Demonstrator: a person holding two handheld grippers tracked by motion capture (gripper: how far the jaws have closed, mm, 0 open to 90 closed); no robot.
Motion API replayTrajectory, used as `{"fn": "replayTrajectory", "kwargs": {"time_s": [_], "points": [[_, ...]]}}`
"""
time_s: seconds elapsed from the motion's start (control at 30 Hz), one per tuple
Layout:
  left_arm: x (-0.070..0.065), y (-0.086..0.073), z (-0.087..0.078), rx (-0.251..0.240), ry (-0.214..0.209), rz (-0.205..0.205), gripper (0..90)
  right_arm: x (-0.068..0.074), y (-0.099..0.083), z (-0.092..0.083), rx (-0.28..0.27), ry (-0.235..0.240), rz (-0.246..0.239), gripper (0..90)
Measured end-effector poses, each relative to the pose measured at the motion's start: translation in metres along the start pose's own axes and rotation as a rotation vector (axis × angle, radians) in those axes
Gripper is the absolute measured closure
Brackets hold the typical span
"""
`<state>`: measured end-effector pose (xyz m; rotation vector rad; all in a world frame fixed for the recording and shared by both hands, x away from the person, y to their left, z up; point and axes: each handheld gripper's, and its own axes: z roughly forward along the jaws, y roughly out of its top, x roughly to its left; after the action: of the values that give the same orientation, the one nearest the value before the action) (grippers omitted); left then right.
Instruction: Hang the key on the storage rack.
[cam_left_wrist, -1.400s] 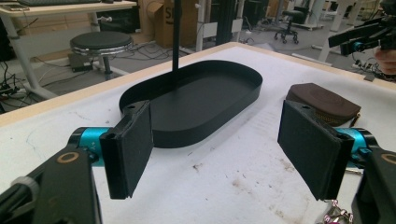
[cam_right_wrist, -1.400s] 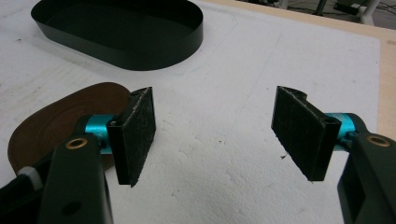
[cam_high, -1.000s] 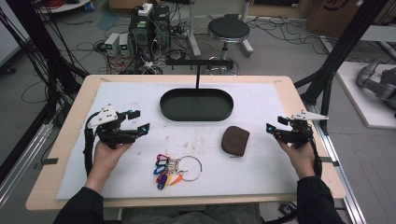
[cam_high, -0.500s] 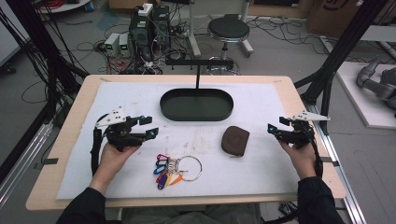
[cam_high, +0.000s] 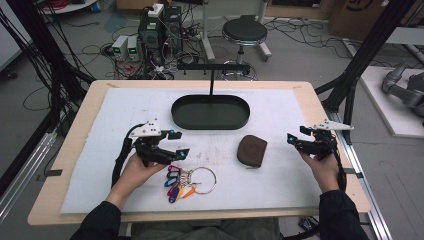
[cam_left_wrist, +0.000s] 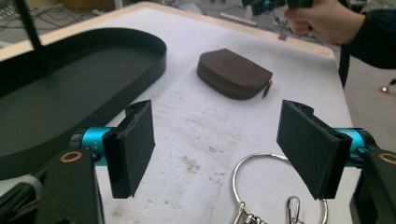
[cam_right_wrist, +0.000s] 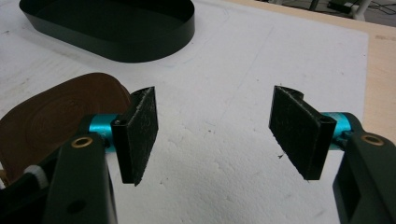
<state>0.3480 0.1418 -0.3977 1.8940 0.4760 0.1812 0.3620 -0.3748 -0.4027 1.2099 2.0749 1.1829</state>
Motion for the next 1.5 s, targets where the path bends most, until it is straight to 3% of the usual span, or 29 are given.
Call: {"fn": "replayTrajectory", "kwargs": {"time_s": [0.17, 0.3, 0.63, 0.83, 1.1, 1.27, 1.5], "points": [[-0.008, 0.001, 0.014, 0.049, -0.016, 0.037, 30.5, -0.001, -0.001, -0.002, 0.0, -0.005, 0.001, 33.4], [-0.014, 0.001, 0.029, 0.135, -0.038, 0.073, 38.2, 0.0, -0.002, -0.001, 0.004, -0.005, -0.001, 33.4], [-0.022, -0.004, 0.06, 0.273, -0.089, 0.124, 57.2, 0.0, -0.003, -0.002, 0.013, -0.008, -0.01, 33.4], [-0.02, -0.007, 0.064, 0.316, -0.083, 0.122, 65.2, 0.0, -0.003, -0.001, 0.022, -0.007, -0.016, 33.3], [-0.021, -0.008, 0.07, 0.391, -0.072, 0.166, 72.3, 0.001, -0.003, 0.001, 0.026, -0.006, -0.024, 33.4], [-0.025, -0.011, 0.079, 0.468, -0.051, 0.215, 74.1, 0.001, -0.003, 0.001, 0.027, -0.006, -0.026, 33.4], [-0.027, -0.011, 0.079, 0.478, -0.063, 0.236, 81.6, 0.001, -0.003, 0.0, 0.023, -0.013, -0.021, 32.7]]}}
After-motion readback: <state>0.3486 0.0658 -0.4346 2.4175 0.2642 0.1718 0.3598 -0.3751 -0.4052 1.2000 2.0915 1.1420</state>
